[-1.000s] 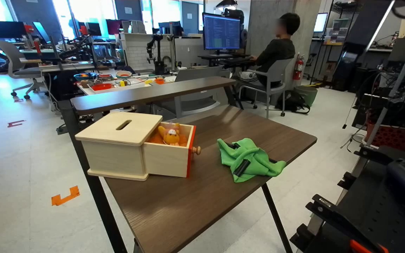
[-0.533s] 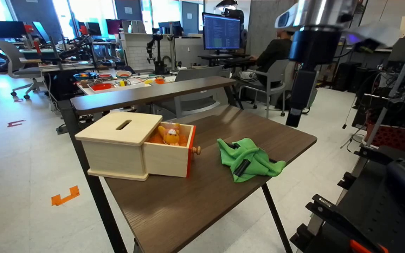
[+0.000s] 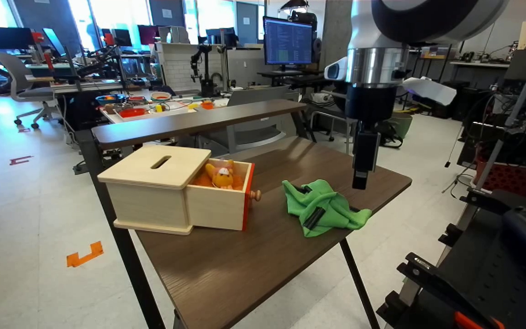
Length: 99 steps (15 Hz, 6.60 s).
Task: Move the green cloth to the right, then pick the stuffed animal in the drawer and put it on the table, the move the green cloth slightly up on the table
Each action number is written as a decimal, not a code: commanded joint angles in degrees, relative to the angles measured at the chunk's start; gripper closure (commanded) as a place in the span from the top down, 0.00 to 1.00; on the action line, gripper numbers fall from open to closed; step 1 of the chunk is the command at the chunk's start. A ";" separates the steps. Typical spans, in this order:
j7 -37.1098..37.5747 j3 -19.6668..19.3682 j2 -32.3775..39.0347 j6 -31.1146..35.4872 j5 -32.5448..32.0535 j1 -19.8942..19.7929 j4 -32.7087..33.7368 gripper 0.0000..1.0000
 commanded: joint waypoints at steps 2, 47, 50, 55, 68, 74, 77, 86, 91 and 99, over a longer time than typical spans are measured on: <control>2.03 2.72 1.97 2.81 -5.83 -2.68 0.31 1.00; -13.47 6.46 -7.80 -2.55 22.83 -23.97 6.55 0.01; -13.73 6.12 -5.35 -2.28 23.02 -22.93 7.40 0.01; -14.12 8.10 2.95 -2.02 22.41 -21.50 11.07 0.01; -11.11 13.99 27.13 -5.00 15.82 -18.13 33.73 0.44; -10.96 14.22 20.60 -4.11 14.76 -20.13 27.47 0.87; -12.51 15.89 13.75 -3.86 16.49 -22.37 21.01 1.00; -22.71 22.38 0.63 2.92 21.85 -17.10 10.22 1.00; -20.90 23.10 6.07 11.13 18.67 -10.05 12.23 1.00; -12.25 22.62 15.88 24.08 8.79 -9.30 16.38 1.00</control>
